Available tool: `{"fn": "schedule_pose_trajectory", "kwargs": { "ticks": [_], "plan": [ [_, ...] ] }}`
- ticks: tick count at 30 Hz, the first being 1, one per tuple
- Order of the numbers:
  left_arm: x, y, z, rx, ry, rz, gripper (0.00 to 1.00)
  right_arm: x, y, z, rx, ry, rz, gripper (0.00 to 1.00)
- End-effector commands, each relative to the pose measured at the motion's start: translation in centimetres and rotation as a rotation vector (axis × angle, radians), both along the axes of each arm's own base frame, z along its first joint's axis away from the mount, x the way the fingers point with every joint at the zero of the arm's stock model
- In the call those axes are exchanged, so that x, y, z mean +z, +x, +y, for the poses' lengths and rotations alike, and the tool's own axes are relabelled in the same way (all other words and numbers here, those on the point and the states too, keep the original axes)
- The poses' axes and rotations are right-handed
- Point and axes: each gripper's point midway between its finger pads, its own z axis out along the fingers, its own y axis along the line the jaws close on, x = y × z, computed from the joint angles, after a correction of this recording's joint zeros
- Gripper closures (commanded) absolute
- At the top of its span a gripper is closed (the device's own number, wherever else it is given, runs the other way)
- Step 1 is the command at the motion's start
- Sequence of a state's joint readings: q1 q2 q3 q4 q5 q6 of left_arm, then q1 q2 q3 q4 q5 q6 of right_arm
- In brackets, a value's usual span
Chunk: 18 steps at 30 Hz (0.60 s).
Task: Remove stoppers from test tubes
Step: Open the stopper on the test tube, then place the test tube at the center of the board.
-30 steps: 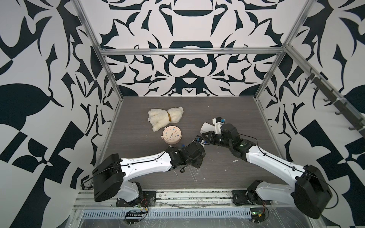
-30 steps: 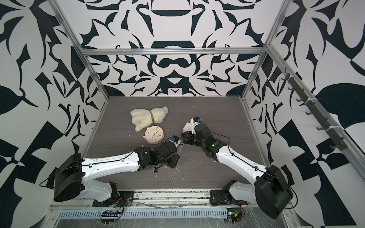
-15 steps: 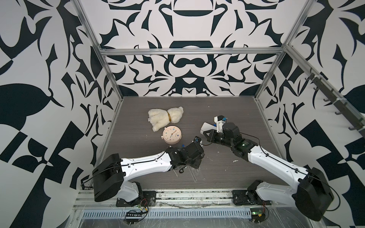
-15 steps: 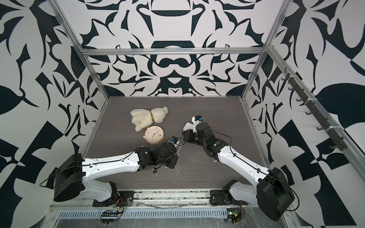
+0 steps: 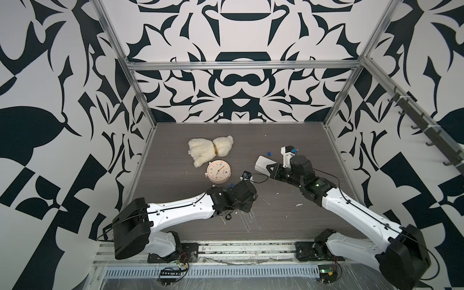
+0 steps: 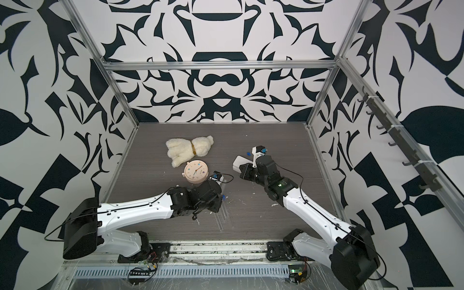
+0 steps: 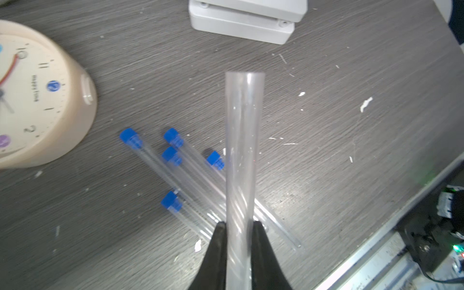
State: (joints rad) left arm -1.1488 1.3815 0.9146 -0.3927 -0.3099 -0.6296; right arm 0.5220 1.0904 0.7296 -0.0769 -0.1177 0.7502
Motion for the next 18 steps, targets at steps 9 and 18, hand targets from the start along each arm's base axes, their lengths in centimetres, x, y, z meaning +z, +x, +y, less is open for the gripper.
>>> {"fn": "schedule_pose_trajectory", "kwargs": {
  "ticks": [9,18],
  "plan": [
    [-0.9,1.8,9.6,0.271,0.150,0.035,0.98,0.7,-0.2,-5.6,-0.127,-0.180,-0.038,1.00],
    [-2.9,1.7,14.7,0.429,0.220,0.137,0.98,-1.0,-0.8,-6.9,-0.134,-0.155,0.017,0.95]
  ]
}}
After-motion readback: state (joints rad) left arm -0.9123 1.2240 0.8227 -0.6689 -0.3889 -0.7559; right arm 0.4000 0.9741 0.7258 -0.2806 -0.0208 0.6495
